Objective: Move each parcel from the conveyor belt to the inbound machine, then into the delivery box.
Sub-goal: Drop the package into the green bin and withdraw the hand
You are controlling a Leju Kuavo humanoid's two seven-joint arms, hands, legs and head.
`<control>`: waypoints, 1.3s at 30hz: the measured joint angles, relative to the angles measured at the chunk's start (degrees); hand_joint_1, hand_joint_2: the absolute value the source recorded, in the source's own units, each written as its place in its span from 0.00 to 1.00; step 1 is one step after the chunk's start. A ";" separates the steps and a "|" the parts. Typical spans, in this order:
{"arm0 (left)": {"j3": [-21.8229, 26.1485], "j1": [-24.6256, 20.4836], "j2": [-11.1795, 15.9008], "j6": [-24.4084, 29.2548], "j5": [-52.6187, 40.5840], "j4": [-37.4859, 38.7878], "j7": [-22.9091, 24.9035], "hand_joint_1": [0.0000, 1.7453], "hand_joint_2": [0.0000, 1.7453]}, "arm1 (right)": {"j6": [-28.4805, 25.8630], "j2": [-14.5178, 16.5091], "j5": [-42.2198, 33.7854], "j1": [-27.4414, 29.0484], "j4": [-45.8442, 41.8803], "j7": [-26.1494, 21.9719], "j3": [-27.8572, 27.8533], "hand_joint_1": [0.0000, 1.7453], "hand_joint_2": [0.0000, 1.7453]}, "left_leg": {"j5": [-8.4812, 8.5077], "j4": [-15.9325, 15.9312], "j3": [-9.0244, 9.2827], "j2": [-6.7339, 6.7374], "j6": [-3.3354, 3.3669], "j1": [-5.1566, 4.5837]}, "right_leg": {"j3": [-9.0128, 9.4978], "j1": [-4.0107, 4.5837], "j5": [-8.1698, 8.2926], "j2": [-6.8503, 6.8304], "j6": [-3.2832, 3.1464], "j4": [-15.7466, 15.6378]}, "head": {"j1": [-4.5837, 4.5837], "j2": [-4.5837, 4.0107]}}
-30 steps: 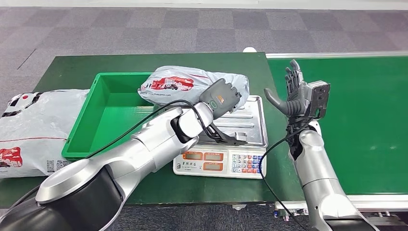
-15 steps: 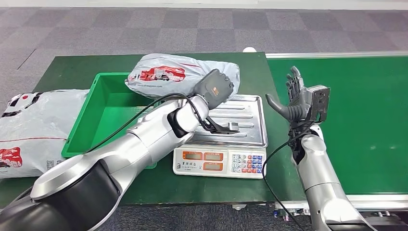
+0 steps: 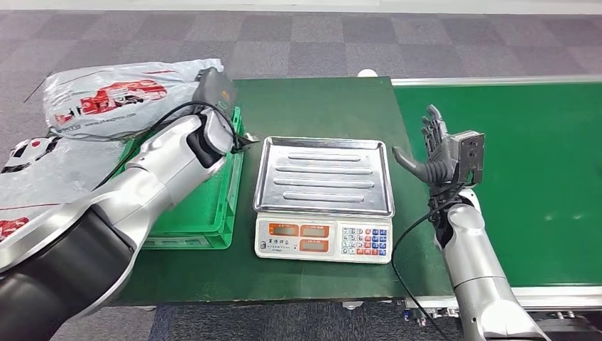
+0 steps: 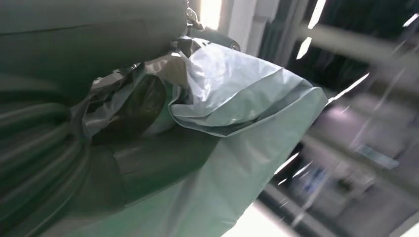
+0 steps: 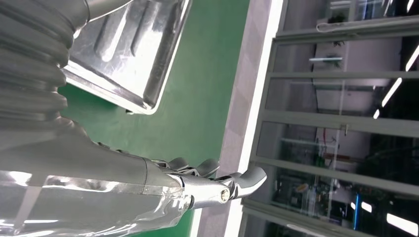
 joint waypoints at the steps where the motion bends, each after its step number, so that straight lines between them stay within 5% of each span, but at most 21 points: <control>1: 0.51 -0.14 0.49 -0.93 0.00 0.13 0.72 1.00 1.00 | 0.09 0.00 0.13 -0.01 0.02 0.01 0.01 0.00 1.00 | 0.00 0.00 0.00 0.00 0.00 -0.01 | 0.00 -0.01 0.00 0.00 0.00 0.00 | 0.00 0.00; 18: 7.93 0.18 3.61 -8.68 2.10 1.47 7.99 1.00 1.00 | 0.79 0.06 1.69 -1.54 1.32 0.50 0.01 0.00 1.00 | 0.00 0.01 -0.01 -0.07 0.00 0.00 | 0.01 0.01 0.00 -0.10 0.00 0.00 | -0.01 0.00; 26: 13.83 0.97 3.82 2.67 6.44 1.29 12.38 1.00 1.00 | 0.44 0.62 1.78 -2.01 1.69 0.88 0.01 0.00 1.00 | 0.01 0.02 -0.02 -0.08 0.00 -0.01 | 0.01 0.00 0.00 -0.10 0.00 0.00 | -0.01 0.00; 39: 21.88 2.59 -0.12 14.97 7.80 -1.30 8.54 1.00 1.00 | -0.73 1.11 2.05 -1.58 1.67 1.06 -0.01 0.00 1.00 | 0.00 0.03 -0.01 -0.08 0.00 -0.01 | 0.00 0.00 0.00 -0.12 0.00 -0.01 | -0.01 0.00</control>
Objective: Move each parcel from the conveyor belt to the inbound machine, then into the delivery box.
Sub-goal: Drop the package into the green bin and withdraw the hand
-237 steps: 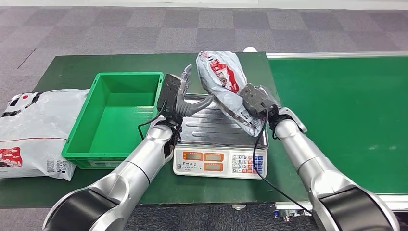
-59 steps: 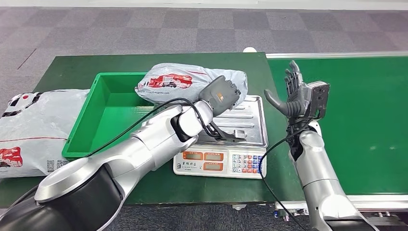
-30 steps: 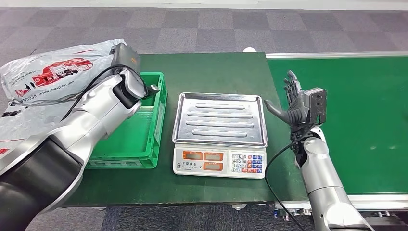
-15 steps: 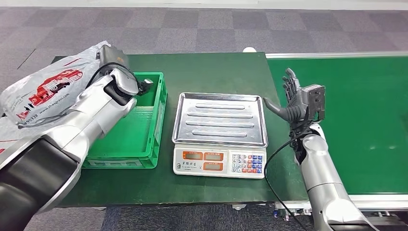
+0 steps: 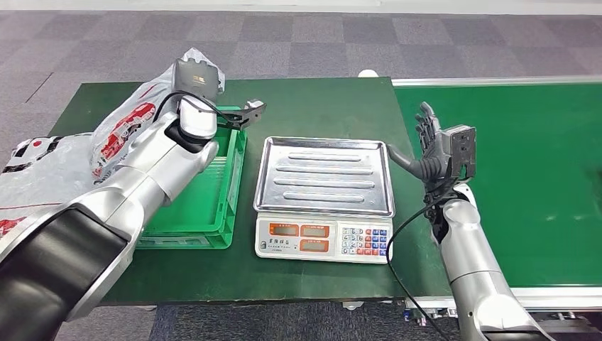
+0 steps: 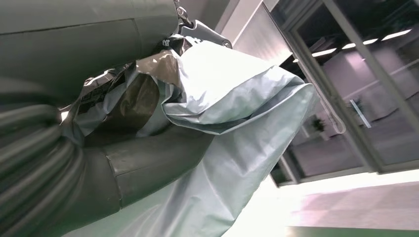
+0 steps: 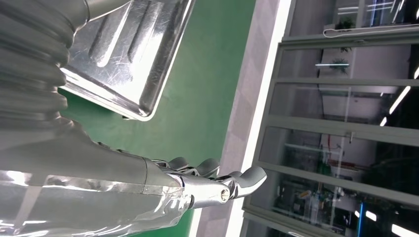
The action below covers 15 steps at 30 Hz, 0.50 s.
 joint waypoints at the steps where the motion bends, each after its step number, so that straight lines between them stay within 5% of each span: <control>1: 0.48 0.48 -0.30 0.69 0.00 -0.19 -0.26 1.00 1.00 | -0.01 -0.01 -0.07 0.15 0.00 -0.01 -0.01 0.00 1.00 | 0.00 0.00 0.00 -0.01 0.00 0.00 | 0.00 0.00 0.00 -0.01 0.00 0.00 | 0.00 0.00; 8: 3.07 3.64 -3.41 1.53 -0.01 -0.96 -1.33 1.00 1.00 | 0.35 -0.71 -1.43 0.62 1.10 -1.08 -0.65 0.00 1.00 | 0.00 0.00 -0.02 0.00 0.00 -0.01 | 0.00 -0.02 0.00 0.00 0.00 0.00 | 0.01 0.00; 12: 3.91 4.27 -3.85 -1.94 -0.56 -0.99 -1.79 0.06 1.00 | 1.37 -1.74 -1.96 -0.01 3.25 -2.52 -0.75 0.00 1.00 | -0.02 0.00 -0.02 0.01 0.02 -0.03 | -0.01 -0.03 0.02 0.04 0.02 0.00 | 0.01 0.00; 15: 4.51 4.65 -3.72 -5.01 -1.35 -0.91 -1.86 0.00 1.00 | 1.60 -2.05 -2.17 -1.41 5.31 -3.01 -0.75 0.00 1.00 | 0.00 0.00 -0.02 0.03 0.01 -0.02 | -0.01 -0.01 0.02 0.05 0.03 0.00 | 0.01 0.00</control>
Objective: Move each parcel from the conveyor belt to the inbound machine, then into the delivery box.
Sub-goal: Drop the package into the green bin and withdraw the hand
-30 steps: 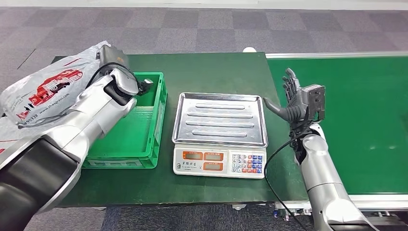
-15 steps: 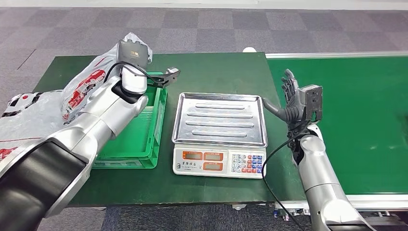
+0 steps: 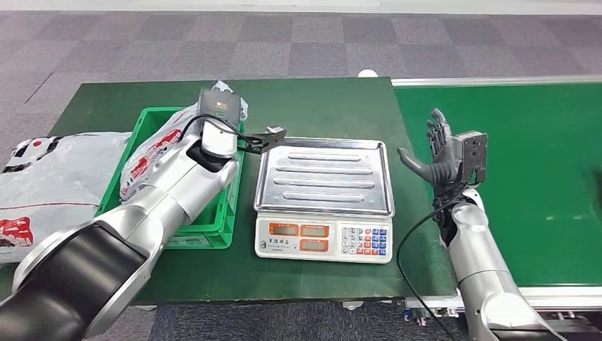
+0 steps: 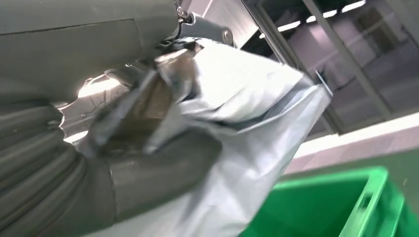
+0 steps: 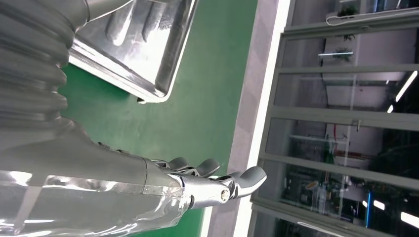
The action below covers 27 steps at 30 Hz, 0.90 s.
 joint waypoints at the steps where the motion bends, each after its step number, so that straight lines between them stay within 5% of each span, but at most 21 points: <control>1: 0.17 0.09 0.08 -0.53 -0.21 0.03 0.08 0.00 1.00 | -0.02 -0.01 -0.03 -0.51 0.57 0.02 0.00 0.00 1.00 | 0.01 0.00 0.00 0.00 -0.01 0.01 | 0.00 0.01 0.00 0.00 0.00 0.00 | 0.00 0.00; 18: 2.66 0.45 1.60 -0.66 -2.69 -0.05 -0.08 0.00 1.00 | -0.16 -0.02 -0.20 -3.23 4.74 0.25 0.23 0.00 1.00 | 0.02 0.00 0.00 -0.01 0.00 0.01 | 0.01 0.00 0.01 -0.02 0.00 0.00 | 0.00 0.00; 27: 9.19 0.45 -0.35 7.19 4.07 -2.53 -8.71 0.00 1.00 | -0.43 -0.02 -0.14 -2.42 5.02 0.65 0.26 0.00 1.00 | 0.03 0.01 -0.01 -0.03 0.02 0.00 | 0.00 -0.01 0.01 -0.05 0.01 0.00 | 0.00 0.00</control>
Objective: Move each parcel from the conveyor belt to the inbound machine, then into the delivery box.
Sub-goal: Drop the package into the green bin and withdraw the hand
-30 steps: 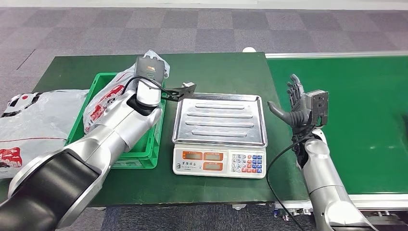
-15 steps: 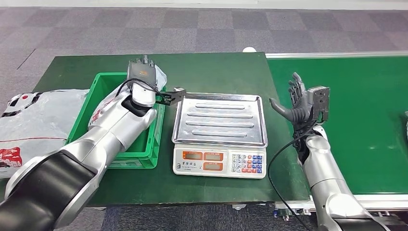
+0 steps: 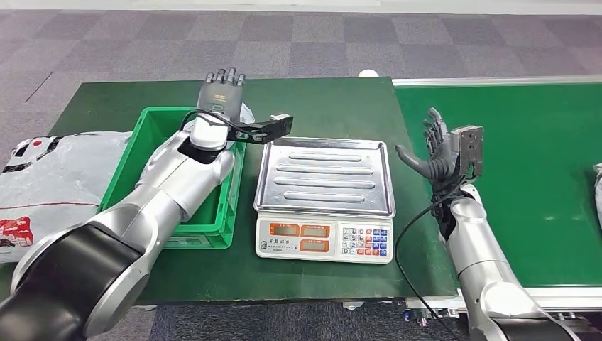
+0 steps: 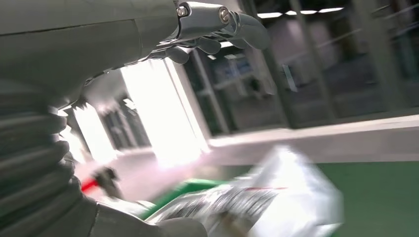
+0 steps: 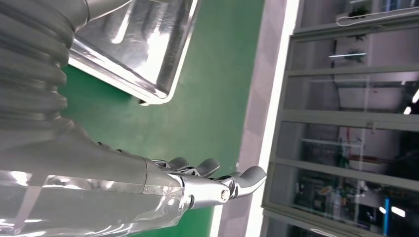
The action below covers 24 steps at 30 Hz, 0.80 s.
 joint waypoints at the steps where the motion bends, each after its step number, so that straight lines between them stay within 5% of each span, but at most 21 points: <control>1: 0.93 0.01 -0.34 0.14 0.93 -0.31 -1.11 0.00 1.00 | 0.00 0.00 0.13 0.36 -0.28 0.18 0.00 0.00 1.00 | 0.00 0.00 0.00 0.00 0.00 0.00 | 0.00 0.00 0.00 0.00 0.00 0.00 | 0.00 0.00; 9: 10.74 0.80 -3.63 -2.34 14.35 -2.20 -13.14 0.00 1.00 | -0.09 0.00 1.15 3.10 -3.66 1.91 0.00 0.00 1.00 | 0.00 -0.01 0.00 0.01 0.00 0.00 | 0.00 0.00 0.00 0.01 0.00 -0.02 | 0.00 0.00; 18: 14.59 1.46 -4.85 -2.54 15.35 -3.00 -13.95 0.00 1.00 | -0.32 0.00 1.23 4.85 -6.19 2.33 0.00 0.00 1.00 | 0.00 -0.01 0.01 0.03 0.00 0.00 | 0.00 0.01 0.00 0.03 0.00 -0.02 | 0.00 0.00; 22: 15.27 1.51 -5.05 -2.54 15.68 -3.08 -14.13 0.00 0.00 | -0.42 0.00 1.24 4.95 -6.54 2.36 0.00 0.00 1.00 | 0.00 -0.01 0.01 0.03 0.00 0.00 | 0.00 0.00 0.00 0.03 0.00 -0.02 | 0.00 0.00; 24: 15.86 1.59 -5.16 -2.77 17.52 -3.15 -15.29 0.00 0.00 | -0.42 0.02 1.42 5.10 -6.75 2.59 0.00 0.00 1.00 | 0.00 0.00 0.01 0.02 0.00 0.00 | 0.00 0.00 0.00 0.02 0.00 -0.02 | 0.00 0.00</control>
